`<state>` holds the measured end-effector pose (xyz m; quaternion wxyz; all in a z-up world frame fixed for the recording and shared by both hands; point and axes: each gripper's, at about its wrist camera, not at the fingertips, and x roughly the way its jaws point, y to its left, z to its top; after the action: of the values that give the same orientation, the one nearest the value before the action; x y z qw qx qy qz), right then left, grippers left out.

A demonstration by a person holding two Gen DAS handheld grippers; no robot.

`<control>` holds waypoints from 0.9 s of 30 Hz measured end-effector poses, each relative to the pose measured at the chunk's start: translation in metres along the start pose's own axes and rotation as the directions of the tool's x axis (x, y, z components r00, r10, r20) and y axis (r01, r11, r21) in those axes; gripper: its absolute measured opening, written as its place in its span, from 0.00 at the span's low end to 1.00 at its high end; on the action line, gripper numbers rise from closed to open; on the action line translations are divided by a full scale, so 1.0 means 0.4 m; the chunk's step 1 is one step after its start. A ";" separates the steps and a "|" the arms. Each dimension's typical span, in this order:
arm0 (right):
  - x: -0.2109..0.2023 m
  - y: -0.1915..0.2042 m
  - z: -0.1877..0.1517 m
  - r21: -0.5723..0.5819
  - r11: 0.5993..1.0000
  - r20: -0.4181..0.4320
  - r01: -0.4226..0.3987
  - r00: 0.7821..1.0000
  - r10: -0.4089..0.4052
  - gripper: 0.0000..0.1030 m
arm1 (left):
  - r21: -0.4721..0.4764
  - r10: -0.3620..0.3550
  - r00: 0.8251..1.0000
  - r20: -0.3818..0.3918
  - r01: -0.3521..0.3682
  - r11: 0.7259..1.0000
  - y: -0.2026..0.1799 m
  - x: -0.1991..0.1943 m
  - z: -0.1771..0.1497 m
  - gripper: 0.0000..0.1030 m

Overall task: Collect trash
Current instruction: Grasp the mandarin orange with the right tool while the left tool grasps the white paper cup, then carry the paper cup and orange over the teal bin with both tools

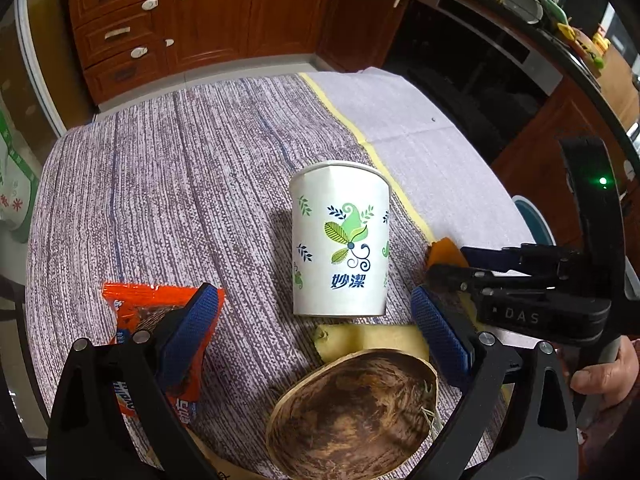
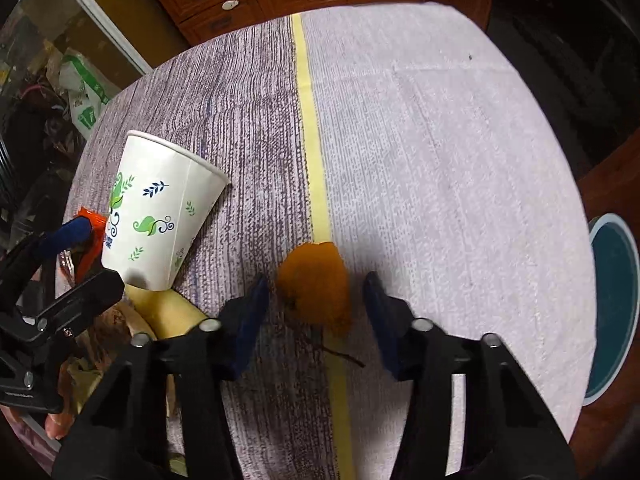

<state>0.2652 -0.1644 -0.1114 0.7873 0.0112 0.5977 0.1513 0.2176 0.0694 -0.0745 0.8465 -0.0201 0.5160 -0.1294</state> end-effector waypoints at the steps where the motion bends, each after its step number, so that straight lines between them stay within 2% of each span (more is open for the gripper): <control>1: 0.000 0.003 -0.002 -0.008 1.000 -0.001 0.006 1.000 -0.006 0.25 | 0.003 0.001 1.000 -0.002 -0.001 1.000 -0.003 0.001 0.001 0.94; 3: -0.007 0.002 -0.007 -0.017 1.000 0.006 0.006 1.000 -0.006 0.21 | 0.007 0.000 1.000 -0.008 0.000 1.000 -0.014 0.009 0.008 0.94; 9: -0.052 -0.038 -0.013 0.017 1.000 0.045 0.008 0.999 -0.009 0.21 | 0.018 -0.005 1.000 -0.020 0.005 1.000 -0.034 0.036 0.030 0.94; 15: -0.078 -0.086 -0.017 0.044 0.999 0.059 0.012 0.998 -0.015 0.21 | 0.017 0.002 0.997 -0.078 0.000 1.000 -0.051 0.076 0.056 0.92; 21: -0.086 -0.109 -0.031 0.058 0.998 0.059 -0.003 0.998 -0.001 0.21 | 0.027 0.018 0.993 -0.119 -0.015 1.000 -0.068 0.112 0.067 0.72; 22: -0.084 -0.111 -0.029 0.059 0.998 0.059 -0.005 0.998 0.002 0.21 | 0.026 0.020 0.992 -0.124 -0.017 1.000 -0.068 0.117 0.065 0.60; 23: -0.086 -0.113 -0.031 0.059 0.998 0.061 -0.006 0.998 0.003 0.21 | 0.024 0.022 0.991 -0.129 -0.019 1.000 -0.068 0.121 0.064 0.56; 27: -0.087 -0.123 -0.031 0.061 0.998 0.063 -0.012 0.998 0.008 0.21 | 0.023 0.025 0.995 -0.099 -0.022 0.999 -0.070 0.112 0.061 0.54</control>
<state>0.2561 -0.2223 -0.0921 0.8043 0.0430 0.5768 0.1363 0.2529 0.0291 -0.0975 0.8214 0.0018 0.5562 -0.1259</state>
